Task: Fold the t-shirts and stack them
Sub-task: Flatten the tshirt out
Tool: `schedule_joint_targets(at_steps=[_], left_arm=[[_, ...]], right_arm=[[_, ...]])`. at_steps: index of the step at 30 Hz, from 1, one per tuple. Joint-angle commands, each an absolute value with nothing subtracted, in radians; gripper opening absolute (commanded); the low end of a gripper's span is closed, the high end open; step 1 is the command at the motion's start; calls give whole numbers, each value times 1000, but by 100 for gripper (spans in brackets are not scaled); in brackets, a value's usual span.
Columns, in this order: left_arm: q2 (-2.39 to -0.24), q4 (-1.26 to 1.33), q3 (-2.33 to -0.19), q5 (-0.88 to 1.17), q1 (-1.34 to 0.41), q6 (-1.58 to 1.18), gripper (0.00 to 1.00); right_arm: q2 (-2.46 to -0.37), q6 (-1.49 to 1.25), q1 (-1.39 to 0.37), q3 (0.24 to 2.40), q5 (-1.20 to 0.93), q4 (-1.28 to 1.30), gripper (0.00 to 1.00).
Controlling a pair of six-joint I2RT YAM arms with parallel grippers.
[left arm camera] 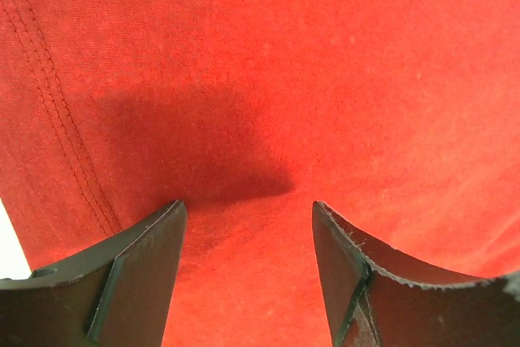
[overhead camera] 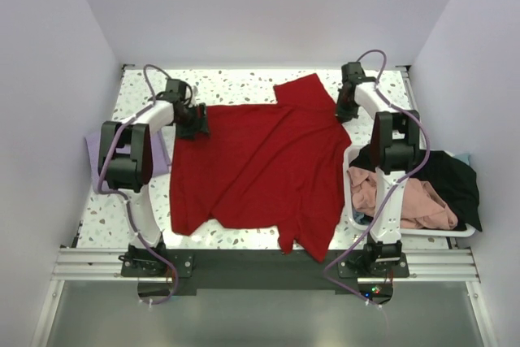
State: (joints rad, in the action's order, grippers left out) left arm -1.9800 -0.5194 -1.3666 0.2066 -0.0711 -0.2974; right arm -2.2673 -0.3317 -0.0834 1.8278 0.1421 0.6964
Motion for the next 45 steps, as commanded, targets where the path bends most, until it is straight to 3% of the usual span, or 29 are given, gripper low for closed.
schedule_joint_targets(at_steps=[1,6,9,22,34,45], left_arm=[[-2022,-517,-1458,197,-109,-307,69],[-2020,-532,-1526,28,-106,-290,67],[-2022,-491,-1552,-63,-94,-301,59],[-2204,-408,-1738,17,-40,-321,36],[-2302,-431,-1839,-32,-40,-318,32],[-2301,-417,-1853,-26,-41,-298,0]], right_arm=[[-2287,-308,-29,1842,198,767,0],[-2289,-302,-26,1853,187,778,0],[-2284,-308,-26,1839,180,776,0],[-2272,-285,-26,1810,176,785,0],[-2278,-285,-25,1804,155,785,0],[-2289,-290,-21,1807,146,787,0]])
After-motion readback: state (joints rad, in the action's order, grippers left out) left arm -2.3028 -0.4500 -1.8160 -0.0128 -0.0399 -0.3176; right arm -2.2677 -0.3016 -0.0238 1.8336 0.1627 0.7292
